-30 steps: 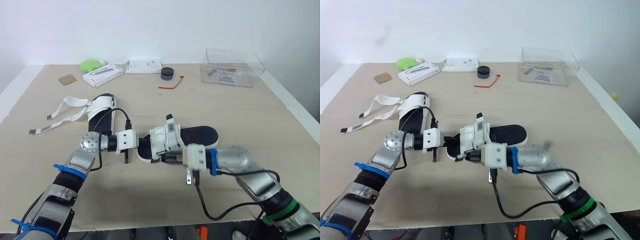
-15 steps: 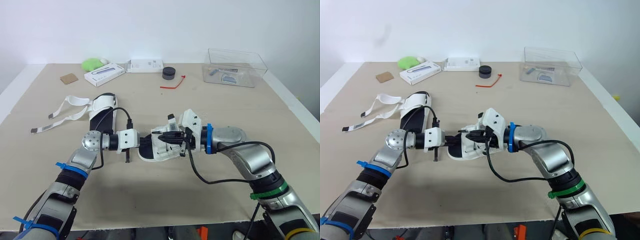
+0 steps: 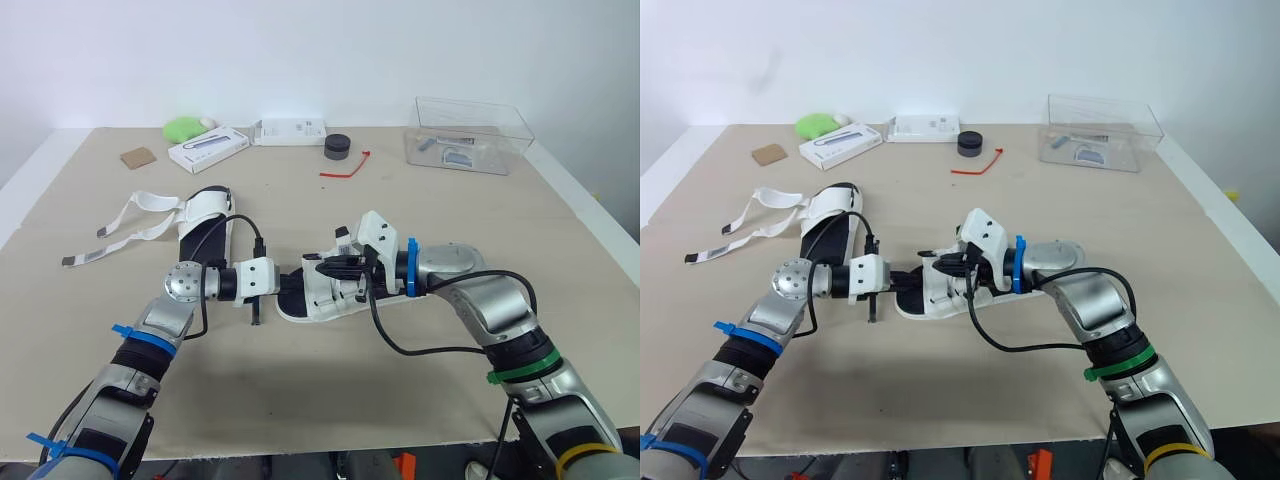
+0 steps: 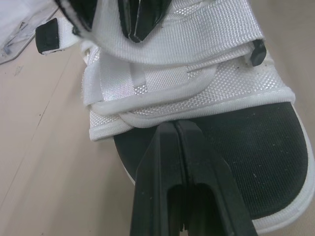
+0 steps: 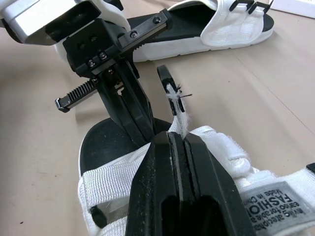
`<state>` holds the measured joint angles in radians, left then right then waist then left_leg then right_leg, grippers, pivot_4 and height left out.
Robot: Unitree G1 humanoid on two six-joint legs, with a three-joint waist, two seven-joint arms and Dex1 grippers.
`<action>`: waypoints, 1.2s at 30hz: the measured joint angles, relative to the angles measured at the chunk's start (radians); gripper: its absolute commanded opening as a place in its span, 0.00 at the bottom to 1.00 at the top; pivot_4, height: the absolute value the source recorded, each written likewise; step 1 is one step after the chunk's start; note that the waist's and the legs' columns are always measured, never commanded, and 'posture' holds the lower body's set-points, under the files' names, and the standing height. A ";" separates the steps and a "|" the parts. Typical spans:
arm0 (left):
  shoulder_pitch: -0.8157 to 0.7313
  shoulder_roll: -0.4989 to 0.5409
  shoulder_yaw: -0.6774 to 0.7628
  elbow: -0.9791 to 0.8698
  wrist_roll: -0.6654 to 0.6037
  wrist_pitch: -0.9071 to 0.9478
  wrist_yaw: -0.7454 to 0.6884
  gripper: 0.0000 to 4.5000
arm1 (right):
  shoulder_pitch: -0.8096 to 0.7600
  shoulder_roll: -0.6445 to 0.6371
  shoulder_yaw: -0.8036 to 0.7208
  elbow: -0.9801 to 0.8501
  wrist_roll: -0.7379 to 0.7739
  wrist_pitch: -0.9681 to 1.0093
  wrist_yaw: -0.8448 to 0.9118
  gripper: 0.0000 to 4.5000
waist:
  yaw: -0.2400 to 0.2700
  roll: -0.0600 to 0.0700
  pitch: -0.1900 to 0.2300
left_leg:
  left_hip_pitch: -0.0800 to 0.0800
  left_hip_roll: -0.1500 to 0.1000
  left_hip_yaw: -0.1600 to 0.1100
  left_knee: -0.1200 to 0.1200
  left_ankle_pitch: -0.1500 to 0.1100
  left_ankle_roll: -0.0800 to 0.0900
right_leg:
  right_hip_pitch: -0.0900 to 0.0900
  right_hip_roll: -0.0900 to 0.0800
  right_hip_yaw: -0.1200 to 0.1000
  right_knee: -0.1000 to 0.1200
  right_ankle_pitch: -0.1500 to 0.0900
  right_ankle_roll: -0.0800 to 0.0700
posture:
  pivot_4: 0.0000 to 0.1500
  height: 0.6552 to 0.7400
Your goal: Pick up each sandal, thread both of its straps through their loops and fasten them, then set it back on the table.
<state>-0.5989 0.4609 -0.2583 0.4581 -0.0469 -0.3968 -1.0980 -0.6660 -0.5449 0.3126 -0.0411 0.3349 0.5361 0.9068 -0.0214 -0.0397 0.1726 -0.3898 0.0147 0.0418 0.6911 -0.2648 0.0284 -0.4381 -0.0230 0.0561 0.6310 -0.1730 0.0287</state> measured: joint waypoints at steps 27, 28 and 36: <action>0.006 0.002 0.001 -0.011 -0.001 0.001 0.002 0.00 | -0.092 0.089 -0.073 0.038 -0.080 -0.054 -0.016 0.00 | -0.001 0.000 0.000 | -0.003 0.000 0.000 -0.001 0.000 0.000 | -0.002 0.000 0.000 0.000 0.000 -0.001 | 1.00 1.00; 0.006 0.002 0.001 -0.013 -0.002 0.001 0.001 0.00 | -0.084 0.089 -0.071 0.035 -0.079 -0.054 -0.002 0.00 | -0.001 0.000 0.000 | -0.003 0.000 0.000 -0.001 0.000 0.000 | -0.003 0.000 0.000 0.000 0.000 -0.001 | 1.00 1.00; 0.006 0.001 0.001 -0.014 -0.003 0.001 0.000 0.00 | -0.092 0.088 0.032 0.082 -0.113 0.048 0.053 0.00 | -0.001 0.001 0.000 | -0.003 0.000 0.000 -0.001 0.000 0.000 | -0.003 0.000 0.000 0.000 0.000 -0.001 | 1.00 1.00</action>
<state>-0.5930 0.4618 -0.2569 0.4439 -0.0500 -0.3958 -1.0976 -0.7575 -0.4568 0.3450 0.0412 0.2216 0.5845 0.9599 -0.0224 -0.0392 0.1727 -0.3924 0.0149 0.0417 0.6900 -0.2646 0.0285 -0.4407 -0.0230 0.0558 0.6306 -0.1730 0.0276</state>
